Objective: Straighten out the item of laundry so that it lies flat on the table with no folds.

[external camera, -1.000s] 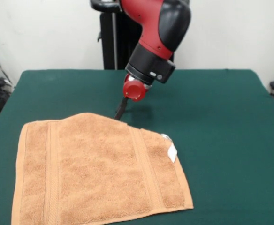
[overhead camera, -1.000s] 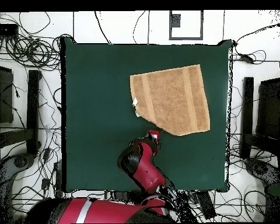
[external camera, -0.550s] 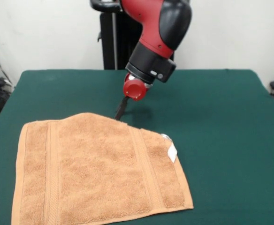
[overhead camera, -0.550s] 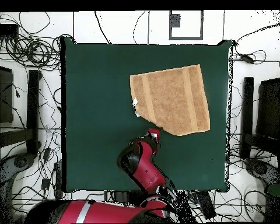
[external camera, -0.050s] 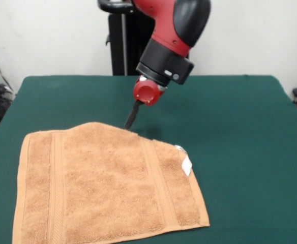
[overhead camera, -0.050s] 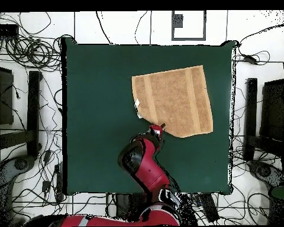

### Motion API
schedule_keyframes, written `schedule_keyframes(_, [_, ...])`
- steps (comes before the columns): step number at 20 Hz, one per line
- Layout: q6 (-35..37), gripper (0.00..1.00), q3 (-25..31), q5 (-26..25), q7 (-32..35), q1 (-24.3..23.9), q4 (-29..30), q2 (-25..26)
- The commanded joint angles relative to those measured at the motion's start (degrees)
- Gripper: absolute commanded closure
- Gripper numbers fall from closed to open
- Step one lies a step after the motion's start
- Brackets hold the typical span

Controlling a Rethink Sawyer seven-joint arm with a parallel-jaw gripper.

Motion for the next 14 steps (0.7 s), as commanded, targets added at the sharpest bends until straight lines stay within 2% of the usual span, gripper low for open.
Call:
schedule_keyframes(1, [7.59, 0.00, 3.21, 3.66, 4.17, 1.25, -5.27, -0.05])
schedule_keyframes(6, [5.30, 0.00, 3.95, 3.50, 5.27, 1.22, -6.55, 2.47])
schedule_keyframes(14, [1.61, 0.00, 4.69, 0.08, 6.43, -0.78, -9.29, 7.09])
